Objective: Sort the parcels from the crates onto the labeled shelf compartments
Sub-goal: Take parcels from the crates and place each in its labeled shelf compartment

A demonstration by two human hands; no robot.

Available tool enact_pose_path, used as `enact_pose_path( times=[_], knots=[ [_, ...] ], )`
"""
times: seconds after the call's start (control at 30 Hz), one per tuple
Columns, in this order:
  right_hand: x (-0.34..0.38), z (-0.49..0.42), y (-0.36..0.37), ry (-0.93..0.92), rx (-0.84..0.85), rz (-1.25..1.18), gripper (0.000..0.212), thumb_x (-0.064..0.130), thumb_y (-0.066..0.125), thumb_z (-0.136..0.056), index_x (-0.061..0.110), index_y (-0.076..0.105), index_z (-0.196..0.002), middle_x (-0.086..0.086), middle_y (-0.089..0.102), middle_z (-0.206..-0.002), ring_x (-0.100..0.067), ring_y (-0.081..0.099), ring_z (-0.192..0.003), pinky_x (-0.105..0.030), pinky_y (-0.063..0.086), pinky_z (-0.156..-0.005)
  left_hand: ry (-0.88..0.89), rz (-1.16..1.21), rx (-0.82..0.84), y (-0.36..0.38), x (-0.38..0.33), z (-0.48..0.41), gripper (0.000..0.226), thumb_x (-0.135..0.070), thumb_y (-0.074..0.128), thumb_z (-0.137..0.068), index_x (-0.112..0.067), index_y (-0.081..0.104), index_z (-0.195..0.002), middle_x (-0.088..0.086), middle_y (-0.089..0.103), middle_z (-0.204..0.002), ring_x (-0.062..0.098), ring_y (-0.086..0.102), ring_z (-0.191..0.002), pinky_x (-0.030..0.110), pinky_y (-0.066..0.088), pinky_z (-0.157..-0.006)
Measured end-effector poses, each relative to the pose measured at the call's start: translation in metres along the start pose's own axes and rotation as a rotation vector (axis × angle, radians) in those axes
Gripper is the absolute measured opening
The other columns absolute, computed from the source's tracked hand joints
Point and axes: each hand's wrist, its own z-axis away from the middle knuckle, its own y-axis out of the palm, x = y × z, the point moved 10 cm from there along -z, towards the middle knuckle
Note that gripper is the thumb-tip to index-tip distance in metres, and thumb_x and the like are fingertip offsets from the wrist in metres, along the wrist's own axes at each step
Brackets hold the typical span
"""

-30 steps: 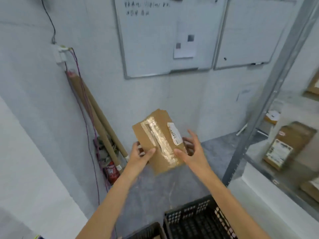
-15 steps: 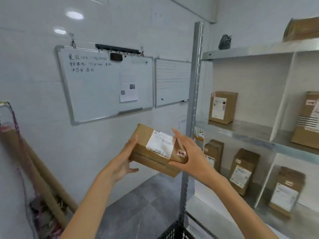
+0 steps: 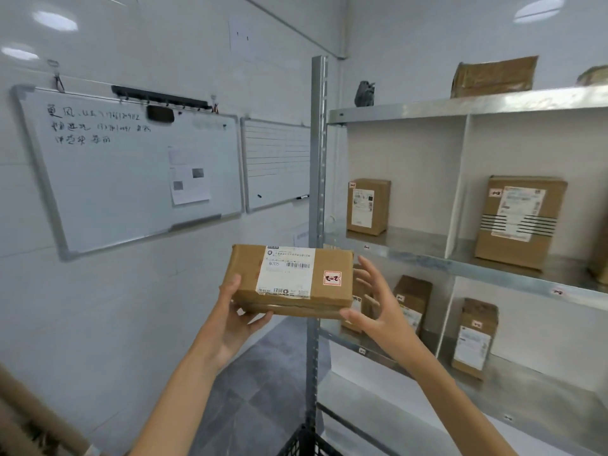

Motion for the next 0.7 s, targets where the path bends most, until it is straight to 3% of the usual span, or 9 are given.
enact_pose_path(
  times=[0.13,0.23,0.27,0.33,0.4,0.5,0.57,0.7],
  knots=[
    [-0.006,0.009,-0.012,0.026,-0.011,-0.025,0.069,0.045,0.069,-0.074,0.044,0.036,-0.134,0.024,0.046,-0.136,0.004,0.046,-0.124,-0.029,0.040,-0.107,-0.078,-0.143,0.105,0.014,0.014,0.003,0.085,-0.055,0.081,-0.052,-0.030,0.053,-0.128,0.004,0.066,-0.115,0.026,0.060,-0.107,0.059,0.048,-0.090],
    [-0.009,0.017,-0.027,0.029,-0.098,-0.096,0.053,0.040,0.064,-0.079,0.046,0.044,-0.128,0.031,0.054,-0.126,0.007,0.051,-0.119,-0.011,0.048,-0.090,-0.142,-0.285,0.221,0.025,0.024,0.010,0.101,-0.058,0.084,-0.046,-0.029,0.045,-0.135,0.004,0.061,-0.127,0.023,0.056,-0.116,0.056,0.045,-0.097],
    [-0.013,0.021,-0.032,0.046,-0.152,-0.141,0.050,0.041,0.063,-0.080,0.047,0.045,-0.126,0.030,0.055,-0.125,0.006,0.052,-0.118,-0.012,0.050,-0.089,-0.146,-0.308,0.260,0.030,0.028,0.011,0.105,-0.057,0.085,-0.046,-0.030,0.041,-0.138,0.004,0.058,-0.131,0.022,0.055,-0.119,0.055,0.044,-0.098],
    [-0.031,0.031,-0.033,0.138,-0.237,-0.283,0.056,0.048,0.060,-0.081,0.048,0.040,-0.133,0.022,0.052,-0.133,-0.004,0.051,-0.125,-0.033,0.049,-0.100,-0.142,-0.299,0.321,0.042,0.039,0.012,0.106,-0.053,0.087,-0.049,-0.034,0.037,-0.140,0.004,0.056,-0.135,0.023,0.054,-0.122,0.054,0.044,-0.100],
    [-0.045,0.040,-0.020,0.240,-0.236,-0.495,0.080,0.056,0.062,-0.079,0.048,0.017,-0.144,0.011,0.044,-0.144,-0.017,0.044,-0.133,-0.055,0.041,-0.104,-0.144,-0.230,0.344,0.056,0.055,0.013,0.102,-0.048,0.088,-0.051,-0.038,0.037,-0.138,0.005,0.055,-0.136,0.026,0.054,-0.122,0.053,0.047,-0.098],
    [-0.048,0.048,-0.007,0.240,-0.222,-0.753,0.096,0.057,0.062,-0.076,0.047,-0.005,-0.144,0.005,0.055,-0.136,-0.026,0.053,-0.126,-0.061,0.046,-0.095,-0.150,-0.183,0.318,0.072,0.083,0.016,0.101,-0.049,0.089,-0.048,-0.041,0.038,-0.135,0.005,0.056,-0.134,0.029,0.056,-0.120,0.050,0.050,-0.094],
    [-0.052,0.051,-0.013,0.257,-0.279,-0.800,0.088,0.054,0.056,-0.083,0.042,-0.004,-0.145,0.004,0.062,-0.128,-0.027,0.060,-0.117,-0.063,0.046,-0.094,-0.152,-0.209,0.304,0.080,0.102,0.020,0.108,-0.051,0.090,-0.044,-0.043,0.034,-0.136,0.002,0.056,-0.133,0.026,0.057,-0.120,0.052,0.049,-0.094],
    [-0.059,0.056,-0.033,0.299,-0.350,-0.749,0.060,0.049,0.057,-0.087,0.041,0.026,-0.138,-0.003,0.064,-0.124,-0.032,0.062,-0.113,-0.067,0.044,-0.093,-0.117,-0.281,0.304,0.098,0.124,0.026,0.123,-0.053,0.089,-0.041,-0.047,0.017,-0.141,-0.001,0.045,-0.140,0.022,0.051,-0.124,0.057,0.040,-0.103]
  ],
)
